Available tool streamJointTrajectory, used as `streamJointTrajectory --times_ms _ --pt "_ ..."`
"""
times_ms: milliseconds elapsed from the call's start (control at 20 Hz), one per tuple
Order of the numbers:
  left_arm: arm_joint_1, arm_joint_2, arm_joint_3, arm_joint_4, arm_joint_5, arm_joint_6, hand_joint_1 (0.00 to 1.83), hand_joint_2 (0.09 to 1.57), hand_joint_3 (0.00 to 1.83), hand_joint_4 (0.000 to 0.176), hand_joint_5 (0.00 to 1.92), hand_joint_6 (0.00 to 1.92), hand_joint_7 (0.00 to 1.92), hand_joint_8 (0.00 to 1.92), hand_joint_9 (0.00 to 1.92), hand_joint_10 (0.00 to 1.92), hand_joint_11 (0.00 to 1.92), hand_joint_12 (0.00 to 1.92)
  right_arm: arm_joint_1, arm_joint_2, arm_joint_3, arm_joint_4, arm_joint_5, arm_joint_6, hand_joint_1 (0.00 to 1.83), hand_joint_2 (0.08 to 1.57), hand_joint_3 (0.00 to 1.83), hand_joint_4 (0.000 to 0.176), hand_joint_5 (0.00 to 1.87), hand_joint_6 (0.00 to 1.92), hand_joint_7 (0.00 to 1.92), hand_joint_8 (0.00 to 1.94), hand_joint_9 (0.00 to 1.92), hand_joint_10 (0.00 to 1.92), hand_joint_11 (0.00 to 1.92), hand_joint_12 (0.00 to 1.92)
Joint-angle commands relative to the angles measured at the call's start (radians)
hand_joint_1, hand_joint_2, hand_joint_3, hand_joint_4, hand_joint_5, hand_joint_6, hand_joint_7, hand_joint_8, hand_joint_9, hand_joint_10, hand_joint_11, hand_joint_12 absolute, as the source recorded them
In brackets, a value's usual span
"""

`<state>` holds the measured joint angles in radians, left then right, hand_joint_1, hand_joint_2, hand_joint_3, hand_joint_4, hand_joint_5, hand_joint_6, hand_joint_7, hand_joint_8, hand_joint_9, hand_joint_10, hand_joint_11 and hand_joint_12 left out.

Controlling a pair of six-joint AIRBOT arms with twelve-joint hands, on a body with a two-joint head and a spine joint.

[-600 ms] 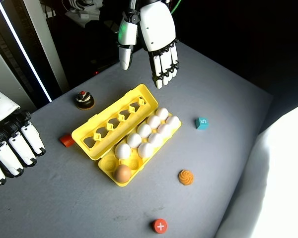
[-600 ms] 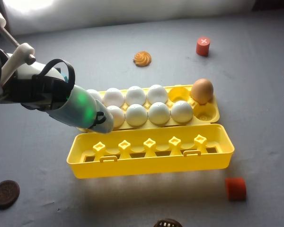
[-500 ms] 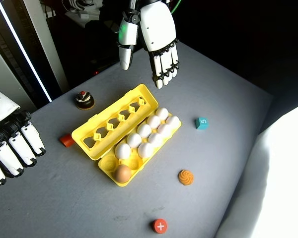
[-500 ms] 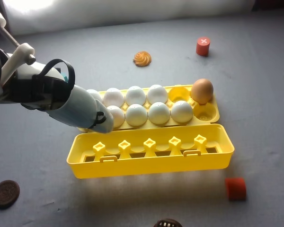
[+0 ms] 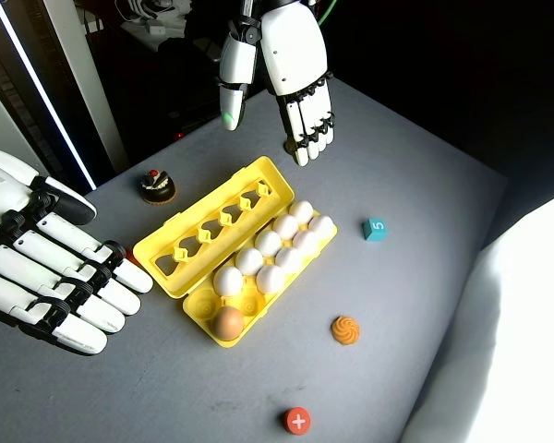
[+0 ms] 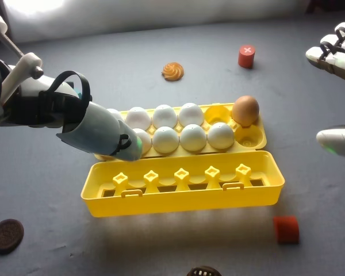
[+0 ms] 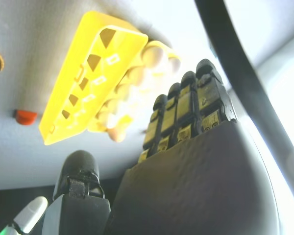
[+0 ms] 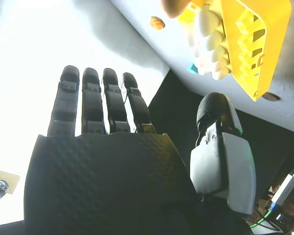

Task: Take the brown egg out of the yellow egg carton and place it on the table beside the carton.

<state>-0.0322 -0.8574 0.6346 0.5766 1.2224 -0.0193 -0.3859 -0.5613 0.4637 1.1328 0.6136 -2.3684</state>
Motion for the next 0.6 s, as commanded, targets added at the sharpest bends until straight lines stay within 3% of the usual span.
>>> streamJointTrajectory --times_ms 0,50,150,200,250,400,500,550 --pt "-0.007 0.003 0.000 0.056 -0.022 0.003 0.00 1.20 0.03 0.000 0.00 0.00 0.00 0.00 0.00 0.00 0.00 0.00 0.011 0.005 -0.001 -0.049 0.067 0.000 0.05 0.94 0.00 0.000 0.32 0.03 0.00 0.00 0.00 0.00 0.00 0.00" --pt "-0.007 0.003 0.000 0.056 -0.022 0.003 0.00 1.19 0.02 0.000 0.00 0.00 0.00 0.00 0.00 0.00 0.00 0.00 0.011 0.005 -0.001 -0.049 0.067 0.000 0.09 0.86 0.00 0.010 0.57 0.04 0.01 0.00 0.00 0.00 0.00 0.00" --pt "-0.007 0.003 0.000 0.056 -0.022 0.003 0.00 1.20 0.02 0.000 0.00 0.00 0.00 0.00 0.00 0.00 0.00 0.00 0.012 0.006 -0.001 -0.049 0.068 0.001 0.18 0.78 0.00 0.038 0.80 0.02 0.09 0.00 0.00 0.00 0.00 0.00" --pt "-0.011 0.003 -0.001 0.056 -0.022 0.010 0.00 1.21 0.02 0.000 0.00 0.00 0.00 0.00 0.00 0.00 0.00 0.00 0.018 0.004 -0.001 -0.050 0.073 0.001 0.28 0.76 0.00 0.047 0.87 0.04 0.11 0.01 0.00 0.00 0.00 0.00" --pt "-0.014 0.003 -0.002 0.050 -0.022 0.032 0.00 1.20 0.02 0.000 0.00 0.00 0.00 0.00 0.00 0.00 0.00 0.00 0.023 -0.001 0.000 -0.081 0.083 0.004 0.33 0.74 0.00 0.067 0.91 0.03 0.16 0.00 0.00 0.00 0.00 0.00" --pt "-0.019 0.004 -0.012 0.022 -0.022 0.044 0.00 1.22 0.02 0.000 0.00 0.00 0.00 0.00 0.00 0.00 0.00 0.00 0.039 -0.040 0.011 -0.178 0.108 0.031 0.50 0.75 0.00 0.110 0.95 0.03 0.08 0.00 0.00 0.00 0.00 0.00" --pt "-0.018 0.004 -0.005 0.027 -0.022 0.033 0.00 1.22 0.02 0.000 0.00 0.00 0.00 0.00 0.00 0.00 0.00 0.00 0.050 -0.084 0.043 -0.191 0.111 0.030 0.66 0.78 0.01 0.081 0.98 0.04 0.01 0.00 0.00 0.00 0.00 0.00" --pt "-0.018 0.004 -0.002 0.029 -0.022 0.032 0.00 1.22 0.02 0.000 0.00 0.00 0.00 0.00 0.00 0.00 0.00 0.00 0.057 -0.112 0.070 -0.201 0.116 0.030 0.69 0.79 0.01 0.083 0.98 0.02 0.10 0.01 0.00 0.00 0.00 0.00"
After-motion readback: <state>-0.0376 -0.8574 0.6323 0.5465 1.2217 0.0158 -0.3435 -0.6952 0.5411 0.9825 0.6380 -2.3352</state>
